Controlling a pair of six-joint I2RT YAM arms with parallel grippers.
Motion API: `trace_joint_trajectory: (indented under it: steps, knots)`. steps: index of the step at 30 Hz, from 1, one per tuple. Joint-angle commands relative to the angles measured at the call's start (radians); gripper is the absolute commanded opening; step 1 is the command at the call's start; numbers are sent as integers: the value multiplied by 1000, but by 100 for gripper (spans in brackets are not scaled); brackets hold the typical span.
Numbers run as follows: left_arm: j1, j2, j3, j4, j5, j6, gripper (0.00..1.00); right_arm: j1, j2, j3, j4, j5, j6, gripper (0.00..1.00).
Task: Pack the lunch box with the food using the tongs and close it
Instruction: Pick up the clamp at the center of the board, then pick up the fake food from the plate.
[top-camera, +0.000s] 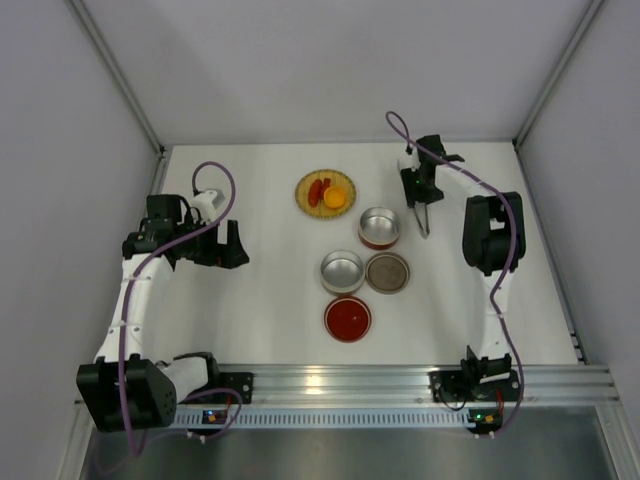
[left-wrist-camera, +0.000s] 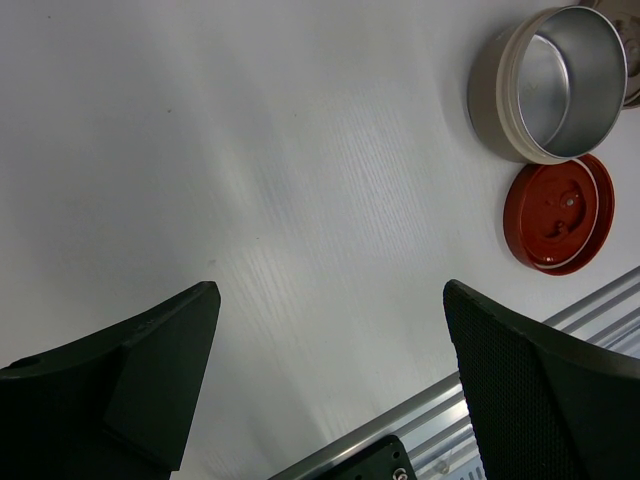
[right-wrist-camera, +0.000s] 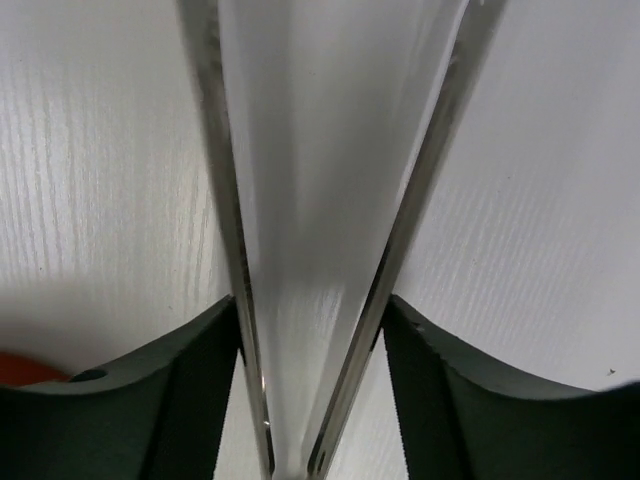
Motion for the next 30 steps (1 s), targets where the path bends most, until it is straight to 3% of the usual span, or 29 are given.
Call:
trace_joint_trajectory:
  steps: [1,6,18,30]
  knots:
    - [-1,-14,33,15,16,-1,98,-5,45,5,-54,8,-10,53]
    - [-1,-15,36,12,16,-1,98,-18,-42,-43,-54,-15,-20,40]
    - [-1,-46,31,11,13,6,98,-45,-371,-20,-218,-128,-174,26]
    - [0,-182,31,50,194,130,98,-42,-540,47,-411,-395,-274,13]
